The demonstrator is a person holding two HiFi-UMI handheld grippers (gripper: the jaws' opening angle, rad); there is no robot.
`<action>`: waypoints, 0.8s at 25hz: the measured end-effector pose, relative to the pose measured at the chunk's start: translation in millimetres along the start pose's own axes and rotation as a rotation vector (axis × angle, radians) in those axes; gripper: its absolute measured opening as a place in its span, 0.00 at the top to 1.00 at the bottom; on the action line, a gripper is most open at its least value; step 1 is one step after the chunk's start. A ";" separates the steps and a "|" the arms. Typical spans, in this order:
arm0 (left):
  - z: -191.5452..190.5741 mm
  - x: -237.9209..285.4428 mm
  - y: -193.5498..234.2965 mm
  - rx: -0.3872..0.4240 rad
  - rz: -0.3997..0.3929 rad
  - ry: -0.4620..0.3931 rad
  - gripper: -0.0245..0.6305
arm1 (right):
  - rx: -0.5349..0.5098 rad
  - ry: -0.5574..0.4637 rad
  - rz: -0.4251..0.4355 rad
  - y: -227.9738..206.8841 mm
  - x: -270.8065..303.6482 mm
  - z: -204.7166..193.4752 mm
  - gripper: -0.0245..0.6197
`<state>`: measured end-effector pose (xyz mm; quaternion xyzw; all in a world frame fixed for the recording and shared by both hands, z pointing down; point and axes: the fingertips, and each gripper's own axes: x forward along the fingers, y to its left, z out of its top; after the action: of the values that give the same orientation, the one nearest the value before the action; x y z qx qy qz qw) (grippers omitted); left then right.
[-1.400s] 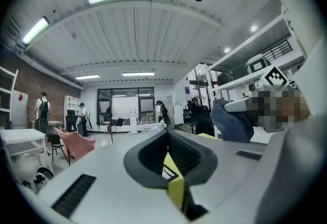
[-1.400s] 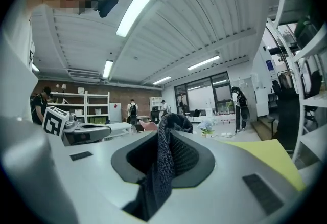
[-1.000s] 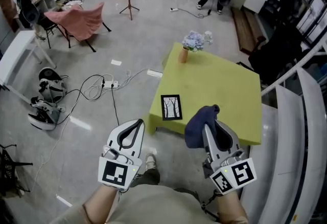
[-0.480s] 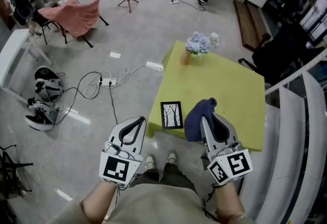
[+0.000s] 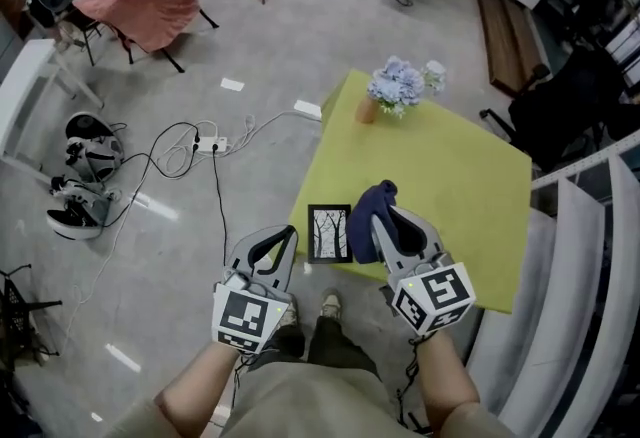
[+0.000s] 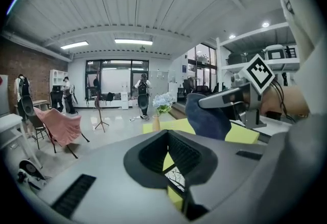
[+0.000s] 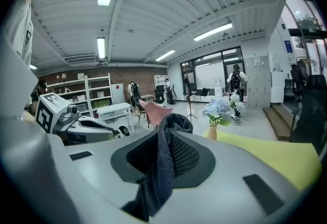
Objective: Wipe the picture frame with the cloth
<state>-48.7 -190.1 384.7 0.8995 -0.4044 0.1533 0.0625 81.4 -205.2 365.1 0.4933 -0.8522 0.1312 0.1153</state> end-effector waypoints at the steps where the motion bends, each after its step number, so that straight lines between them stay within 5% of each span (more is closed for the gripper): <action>1: -8.5 7.9 -0.3 -0.003 -0.002 0.017 0.95 | 0.000 0.020 0.014 -1.9 9.5 -7.7 0.85; 20: -176.6 102.9 -11.5 -0.141 -0.052 0.348 0.95 | 0.077 0.332 0.213 7.6 148.9 -167.0 0.84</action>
<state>-15.5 -213.6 585.4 0.8628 -0.3740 0.2762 0.1985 13.5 -265.9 569.6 0.3761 -0.8632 0.2546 0.2206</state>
